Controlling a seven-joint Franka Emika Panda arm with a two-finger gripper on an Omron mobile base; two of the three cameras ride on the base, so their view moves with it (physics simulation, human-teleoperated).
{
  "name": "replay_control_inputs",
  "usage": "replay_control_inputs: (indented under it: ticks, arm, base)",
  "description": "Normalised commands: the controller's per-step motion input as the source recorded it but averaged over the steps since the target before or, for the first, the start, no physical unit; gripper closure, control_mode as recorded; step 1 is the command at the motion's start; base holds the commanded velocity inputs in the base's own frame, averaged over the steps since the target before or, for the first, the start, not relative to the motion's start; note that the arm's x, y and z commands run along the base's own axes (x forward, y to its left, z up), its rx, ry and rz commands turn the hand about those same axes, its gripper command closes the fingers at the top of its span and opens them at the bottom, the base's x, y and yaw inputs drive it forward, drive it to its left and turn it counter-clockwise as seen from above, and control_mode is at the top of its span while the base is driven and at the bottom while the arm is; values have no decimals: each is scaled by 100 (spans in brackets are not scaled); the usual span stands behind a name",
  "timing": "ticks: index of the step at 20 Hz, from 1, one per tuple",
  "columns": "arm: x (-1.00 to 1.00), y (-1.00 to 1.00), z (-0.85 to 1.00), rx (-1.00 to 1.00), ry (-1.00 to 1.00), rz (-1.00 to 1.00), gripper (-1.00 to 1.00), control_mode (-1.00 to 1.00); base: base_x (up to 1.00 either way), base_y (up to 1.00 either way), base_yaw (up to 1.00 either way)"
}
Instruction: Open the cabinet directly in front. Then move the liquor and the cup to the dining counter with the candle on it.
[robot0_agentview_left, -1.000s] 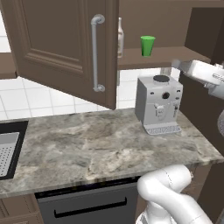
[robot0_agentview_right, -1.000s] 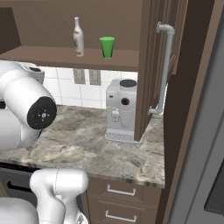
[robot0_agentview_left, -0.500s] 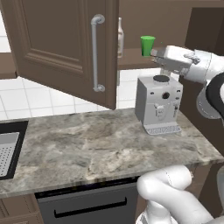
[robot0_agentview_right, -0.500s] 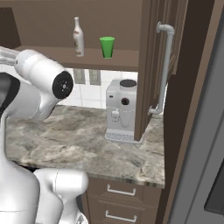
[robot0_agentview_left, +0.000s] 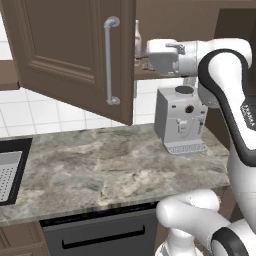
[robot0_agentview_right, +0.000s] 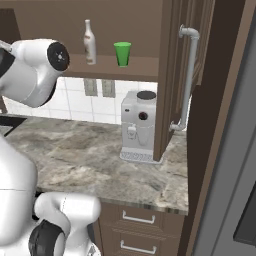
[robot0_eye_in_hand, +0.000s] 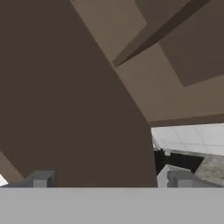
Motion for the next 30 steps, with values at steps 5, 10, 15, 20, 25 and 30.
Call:
replay_control_inputs:
  ticks: [5,10,15,20,25,30]
  arm:
    - [1,99,0,-20,11,14,-100,-100]
    - [0,100,0,-19,8,14,-100,-100]
    - [0,100,-14,-3,1,4,-100,-100]
    - [-1,93,-20,2,-1,0,-100,-100]
    - [1,17,0,0,0,0,-100,-100]
    - [-19,-84,0,0,-4,-10,-100,-100]
  base:
    - [0,0,0]
    - [0,0,0]
    - [0,0,0]
    - [0,0,0]
    - [0,0,0]
    - [0,0,0]
